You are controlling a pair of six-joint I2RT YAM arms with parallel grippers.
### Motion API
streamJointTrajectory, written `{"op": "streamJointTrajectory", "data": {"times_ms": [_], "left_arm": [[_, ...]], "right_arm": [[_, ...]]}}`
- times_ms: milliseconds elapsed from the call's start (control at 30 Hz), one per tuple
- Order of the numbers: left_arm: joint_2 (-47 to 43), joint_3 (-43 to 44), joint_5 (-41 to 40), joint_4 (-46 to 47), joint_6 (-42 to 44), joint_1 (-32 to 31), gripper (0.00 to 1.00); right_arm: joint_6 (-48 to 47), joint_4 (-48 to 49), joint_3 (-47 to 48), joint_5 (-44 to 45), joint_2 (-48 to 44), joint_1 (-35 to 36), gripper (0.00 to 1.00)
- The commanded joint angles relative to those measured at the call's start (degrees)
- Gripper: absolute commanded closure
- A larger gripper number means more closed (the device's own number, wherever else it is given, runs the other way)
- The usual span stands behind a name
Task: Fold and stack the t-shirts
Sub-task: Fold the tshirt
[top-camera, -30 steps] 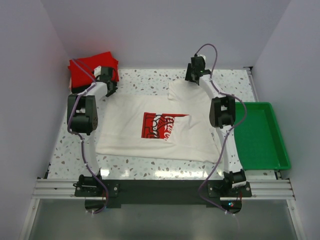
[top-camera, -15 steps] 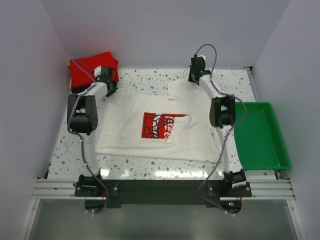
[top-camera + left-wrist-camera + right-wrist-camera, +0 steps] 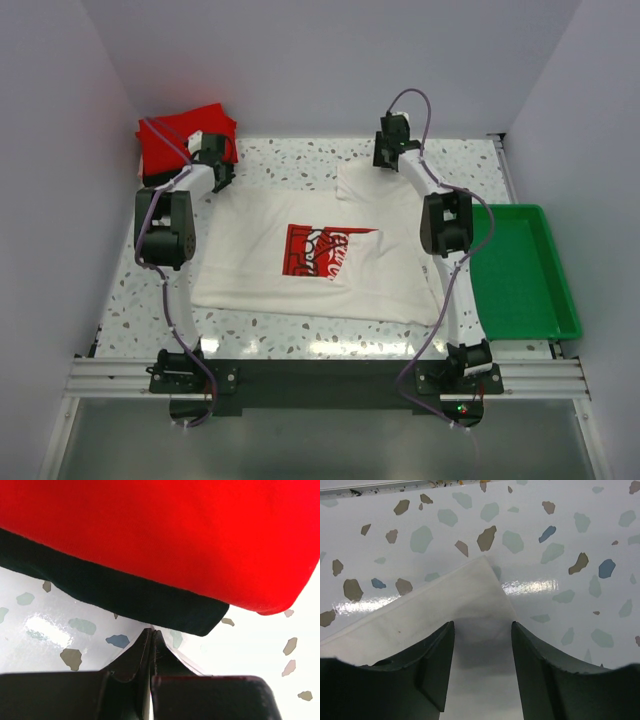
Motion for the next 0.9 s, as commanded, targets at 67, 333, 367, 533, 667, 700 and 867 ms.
{"op": "streamJointTrajectory", "data": {"times_ms": [67, 333, 367, 533, 667, 700, 867], "left_arm": [[-2.7, -0.7, 0.0, 3.5, 1.4, 0.6, 1.0], [-2.6, -0.8, -0.2, 3.3, 1.4, 0.6, 1.0], [-2.7, -0.8, -0.3, 3.2, 1.5, 0.6, 1.0], [-2.7, -0.8, -0.2, 3.3, 1.5, 0.8, 1.0], [-2.5, -0.9, -0.1, 3.3, 1.4, 0.9, 1.0], [-2.4, -0.9, -0.1, 3.3, 1.4, 1.0, 1.0], [-2.0, -0.9, 0.4, 3.3, 1.4, 1.1, 1.0]], "right_arm": [[-1.6, 0.8, -2.4, 2.3, -3.6, 0.2, 0.44], [-2.3, -1.6, -2.2, 6.9, -2.8, 0.5, 0.38], [-2.2, -1.0, -2.8, 7.2, -3.5, 0.5, 0.34], [-2.9, -2.0, -1.6, 6.3, -3.8, 0.5, 0.3], [-2.3, -5.2, 2.6, 2.8, -0.1, 0.6, 0.38], [-1.8, -6.6, 4.2, 2.2, 0.4, 0.5, 0.39], [-0.5, -7.9, 4.1, -0.3, 0.4, 0.1, 0.46]]}}
